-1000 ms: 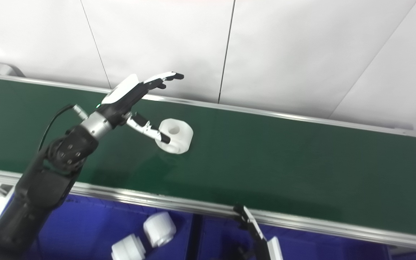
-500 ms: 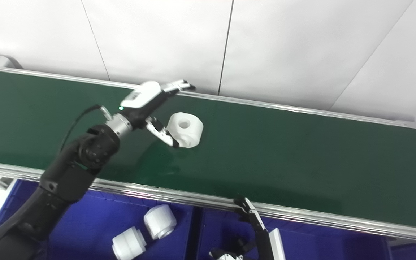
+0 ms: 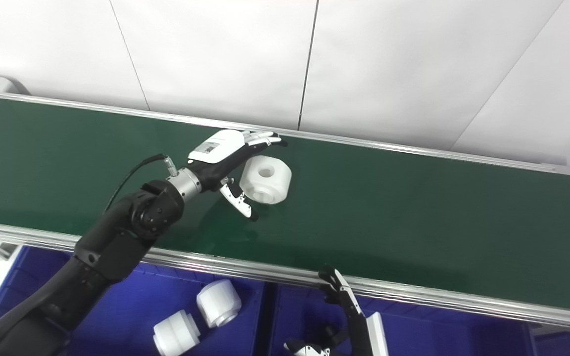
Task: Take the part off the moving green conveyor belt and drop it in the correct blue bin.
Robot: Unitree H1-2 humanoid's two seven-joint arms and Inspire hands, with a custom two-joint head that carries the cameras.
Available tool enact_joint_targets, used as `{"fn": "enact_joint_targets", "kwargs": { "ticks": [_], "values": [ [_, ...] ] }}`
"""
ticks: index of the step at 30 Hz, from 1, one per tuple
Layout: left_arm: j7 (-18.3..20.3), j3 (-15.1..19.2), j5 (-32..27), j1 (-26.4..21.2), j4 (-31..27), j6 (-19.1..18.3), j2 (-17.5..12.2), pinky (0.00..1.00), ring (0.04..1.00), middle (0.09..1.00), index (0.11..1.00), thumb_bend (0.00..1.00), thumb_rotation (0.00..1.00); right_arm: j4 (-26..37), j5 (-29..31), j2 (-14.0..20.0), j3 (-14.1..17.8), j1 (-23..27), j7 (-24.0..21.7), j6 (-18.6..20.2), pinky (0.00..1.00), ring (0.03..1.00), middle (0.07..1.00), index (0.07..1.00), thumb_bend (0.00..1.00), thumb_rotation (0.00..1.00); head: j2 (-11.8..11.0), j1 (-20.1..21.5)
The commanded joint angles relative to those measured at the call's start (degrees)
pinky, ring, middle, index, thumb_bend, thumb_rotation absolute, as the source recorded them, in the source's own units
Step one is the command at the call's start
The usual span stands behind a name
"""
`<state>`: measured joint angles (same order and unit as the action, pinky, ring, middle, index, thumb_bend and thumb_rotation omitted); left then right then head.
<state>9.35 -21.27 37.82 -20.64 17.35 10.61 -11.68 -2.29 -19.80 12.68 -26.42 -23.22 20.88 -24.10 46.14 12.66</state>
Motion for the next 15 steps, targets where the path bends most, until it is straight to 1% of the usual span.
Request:
{"fn": "enact_joint_targets", "kwargs": {
  "ticks": [1,2,5,6,7,8,9,11,14,15],
  "values": [
    [-3.5,0.73,-1.93,-2.23,0.53,2.72,1.53,0.65,0.757,0.827,0.795,0.88,0.02,0.61,-0.35,-0.46,-0.06,-0.09,0.69,-2.8,0.72,0.799,0.848,0.897,0.85,0.51,0.04,-0.04],
    [-4.58,0.86,-2.19,-2.32,1.61,3.64,2.02,0.62,0.733,0.806,0.78,0.85,0.01,0.59,-0.35,-0.5,-0.04,-0.1,0.7,-2.8,0.72,0.799,0.848,0.898,0.86,0.51,0.01,-0.15],
    [-7.42,0.98,-2.13,-2.75,4.39,5.58,3.14,0.54,0.615,0.672,0.679,0.72,0.0,0.64,-0.37,-0.54,-0.15,-0.05,1.04,-2.8,0.71,0.793,0.849,0.895,0.86,0.51,-0.01,-0.3],
    [-8.42,0.99,-2.08,-2.97,5.49,6.17,3.59,0.53,0.61,0.667,0.675,0.71,0.0,0.58,-0.27,-0.47,-0.36,0.06,1.31,-2.81,0.7,0.792,0.849,0.895,0.85,0.51,-0.04,-0.35],
    [-9.18,0.99,-2.15,-3.18,6.42,6.53,4.02,0.5,0.565,0.558,0.577,0.6,0.0,0.51,-0.39,-0.5,-0.38,0.1,1.52,-2.81,0.71,0.793,0.85,0.895,0.85,0.51,-0.06,-0.34],
    [-9.76,1.0,-2.38,-3.38,7.26,6.95,4.45,0.48,0.494,0.531,0.553,0.55,0.0,0.42,-0.52,-0.48,-0.44,0.17,1.76,-2.81,0.71,0.792,0.847,0.895,0.85,0.51,-0.06,-0.34],
    [-10.22,1.03,-2.6,-3.57,7.98,7.24,4.83,0.46,0.458,0.517,0.54,0.52,0.0,0.36,-0.66,-0.42,-0.55,0.25,2.05,-2.81,0.71,0.791,0.844,0.895,0.85,0.51,0.05,-0.33],
    [-10.98,1.18,-3.29,-3.86,9.14,7.37,5.69,0.45,0.427,0.5,0.53,0.5,0.0,0.21,-0.71,-0.27,-0.77,0.41,2.45,-2.82,0.72,0.791,0.839,0.894,0.86,0.52,0.23,-0.28],
    [-11.84,1.95,-4.98,-4.03,10.52,7.35,7.43,0.44,0.417,0.49,0.53,0.5,0.0,0.17,-0.92,-0.22,-0.84,0.48,2.77,-2.81,0.71,0.79,0.838,0.895,0.86,0.54,0.32,-0.18],
    [-12.3,2.44,-6.07,-4.13,11.4,8.08,8.27,0.44,0.416,0.489,0.53,0.5,0.0,0.31,-0.95,-0.3,-0.7,0.39,2.62,-2.8,0.71,0.79,0.839,0.895,0.86,0.54,0.41,-0.1]
  ]
}}
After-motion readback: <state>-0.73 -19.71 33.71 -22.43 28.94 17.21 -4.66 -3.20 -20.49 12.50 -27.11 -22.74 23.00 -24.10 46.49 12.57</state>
